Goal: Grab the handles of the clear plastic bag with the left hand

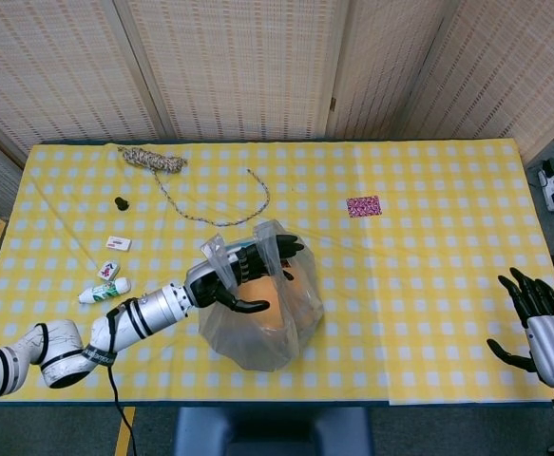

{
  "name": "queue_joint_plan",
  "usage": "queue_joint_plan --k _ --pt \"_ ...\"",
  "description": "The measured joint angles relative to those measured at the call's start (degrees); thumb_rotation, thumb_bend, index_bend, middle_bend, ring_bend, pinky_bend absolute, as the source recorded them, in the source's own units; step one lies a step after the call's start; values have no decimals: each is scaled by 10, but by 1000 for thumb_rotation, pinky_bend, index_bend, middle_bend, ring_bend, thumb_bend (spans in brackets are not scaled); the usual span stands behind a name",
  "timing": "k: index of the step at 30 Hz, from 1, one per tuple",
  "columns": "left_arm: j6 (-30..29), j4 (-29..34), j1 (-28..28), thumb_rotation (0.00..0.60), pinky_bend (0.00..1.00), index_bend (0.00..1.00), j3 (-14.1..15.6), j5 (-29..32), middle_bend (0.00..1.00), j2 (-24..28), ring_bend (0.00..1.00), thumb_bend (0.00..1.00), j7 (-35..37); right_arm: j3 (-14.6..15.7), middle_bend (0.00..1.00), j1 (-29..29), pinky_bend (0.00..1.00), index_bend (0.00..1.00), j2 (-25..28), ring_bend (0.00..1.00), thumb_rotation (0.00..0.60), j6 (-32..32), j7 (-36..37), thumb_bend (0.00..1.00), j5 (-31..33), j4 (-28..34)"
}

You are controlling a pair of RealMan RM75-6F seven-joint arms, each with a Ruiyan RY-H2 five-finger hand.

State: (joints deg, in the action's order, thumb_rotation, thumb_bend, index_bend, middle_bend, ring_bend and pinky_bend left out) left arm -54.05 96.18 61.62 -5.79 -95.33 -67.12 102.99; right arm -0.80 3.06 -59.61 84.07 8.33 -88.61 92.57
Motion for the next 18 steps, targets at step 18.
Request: queue_joint_plan --k 18 --pt "1 -5 20 600 229 118 -19 26 115 -14 59 295 32 -2 0 0 0 0 1 0 600 -2 2 253 3 -1"
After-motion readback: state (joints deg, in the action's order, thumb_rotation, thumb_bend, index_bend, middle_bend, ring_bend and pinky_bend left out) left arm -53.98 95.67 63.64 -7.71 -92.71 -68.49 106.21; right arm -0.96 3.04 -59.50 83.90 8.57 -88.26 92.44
